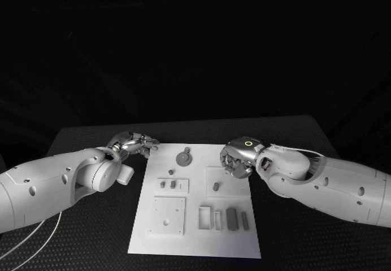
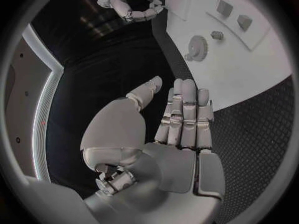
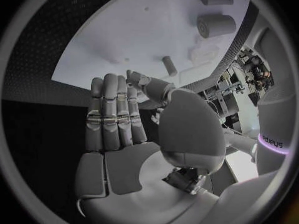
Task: Assemble the parts on the task board
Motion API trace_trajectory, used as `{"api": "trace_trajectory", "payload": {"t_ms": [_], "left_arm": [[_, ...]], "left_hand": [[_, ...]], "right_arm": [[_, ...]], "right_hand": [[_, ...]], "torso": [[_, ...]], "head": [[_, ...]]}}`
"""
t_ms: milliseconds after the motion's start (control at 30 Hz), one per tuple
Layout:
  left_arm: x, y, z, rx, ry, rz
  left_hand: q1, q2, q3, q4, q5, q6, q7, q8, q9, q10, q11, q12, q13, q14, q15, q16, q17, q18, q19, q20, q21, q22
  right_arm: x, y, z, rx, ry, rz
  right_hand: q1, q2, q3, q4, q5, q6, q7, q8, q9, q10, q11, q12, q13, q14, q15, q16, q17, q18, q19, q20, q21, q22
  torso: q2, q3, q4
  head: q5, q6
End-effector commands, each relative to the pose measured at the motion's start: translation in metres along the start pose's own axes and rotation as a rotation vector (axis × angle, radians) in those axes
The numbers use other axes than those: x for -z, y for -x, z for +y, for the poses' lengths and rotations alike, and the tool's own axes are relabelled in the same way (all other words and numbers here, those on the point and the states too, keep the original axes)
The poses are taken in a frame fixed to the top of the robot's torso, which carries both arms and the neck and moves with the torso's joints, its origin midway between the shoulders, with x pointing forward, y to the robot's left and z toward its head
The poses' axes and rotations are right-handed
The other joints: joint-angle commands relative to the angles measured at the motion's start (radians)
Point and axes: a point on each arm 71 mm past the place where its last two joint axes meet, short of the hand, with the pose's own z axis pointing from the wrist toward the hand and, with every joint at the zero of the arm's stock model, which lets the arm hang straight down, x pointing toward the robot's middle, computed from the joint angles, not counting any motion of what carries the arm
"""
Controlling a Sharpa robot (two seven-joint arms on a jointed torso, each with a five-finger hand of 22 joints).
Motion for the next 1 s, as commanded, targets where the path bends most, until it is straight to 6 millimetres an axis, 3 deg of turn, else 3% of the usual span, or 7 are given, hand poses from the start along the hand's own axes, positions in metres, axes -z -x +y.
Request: {"api": "trace_trajectory", "payload": {"t_ms": [33,267,600,1000], "left_arm": [[-0.001,0.001,-0.002,0.001,-0.007,-0.006],[-0.003,0.006,-0.003,0.005,-0.010,-0.024],[-0.008,0.010,-0.009,0.009,-0.019,-0.045],[-0.013,0.009,-0.017,0.009,-0.033,-0.052]], "left_hand": [[-0.008,-0.004,-0.002,-0.005,0.006,-0.003,0.005,0.006,-0.001,0.000,0.002,0.000,0.001,0.008,0.000,-0.001,0.001,-0.009,0.008,-0.047,-0.005,0.001],[-0.009,-0.004,-0.002,-0.005,0.006,-0.003,0.005,0.006,-0.001,0.000,0.002,0.000,0.002,0.008,0.000,-0.001,0.002,-0.009,0.009,-0.047,-0.005,0.001],[-0.008,-0.004,-0.002,-0.006,0.006,-0.002,0.004,0.007,-0.002,0.001,0.001,0.001,0.002,0.008,0.000,-0.002,0.002,-0.008,0.009,-0.047,-0.005,0.002],[-0.008,-0.004,-0.002,-0.006,0.006,-0.002,0.004,0.008,-0.002,0.002,0.001,0.001,0.002,0.009,-0.001,-0.002,0.003,-0.008,0.010,-0.047,-0.006,0.002]], "right_arm": [[0.001,0.005,0.005,-0.026,0.025,-0.002],[-0.002,0.014,0.022,-0.035,0.066,-0.026],[-0.018,0.024,0.072,-0.052,0.183,-0.050],[-0.034,0.017,0.125,-0.031,0.308,-0.045]], "right_hand": [[-0.001,-0.001,0.001,0.005,-0.001,0.002,0.004,-0.004,0.002,0.008,0.001,-0.003,0.001,-0.002,-0.003,0.005,0.001,0.014,0.004,-0.001,0.003,0.001],[-0.001,0.000,0.001,0.005,-0.001,0.001,0.004,-0.004,0.002,0.008,0.001,-0.003,0.002,-0.002,-0.004,0.005,0.002,0.014,0.004,-0.002,0.004,0.002],[-0.001,0.002,0.001,0.005,-0.001,0.001,0.005,-0.005,0.003,0.007,0.001,-0.004,0.002,-0.003,-0.004,0.005,0.003,0.014,0.004,-0.002,0.004,0.003],[-0.001,0.005,-0.001,0.004,-0.001,-0.001,0.005,-0.006,0.003,0.007,0.002,-0.006,0.004,-0.004,-0.005,0.005,0.004,0.014,0.004,-0.002,0.003,0.004]], "torso": [[-0.001,-0.0011,-0.0005],[0.000,-0.0011,-0.0002],[-0.001,-0.0045,0.0015],[-0.002,-0.0030,0.0004]], "head": [[0.004,0.004],[0.017,0.012],[0.058,0.002],[0.104,-0.004]]}}
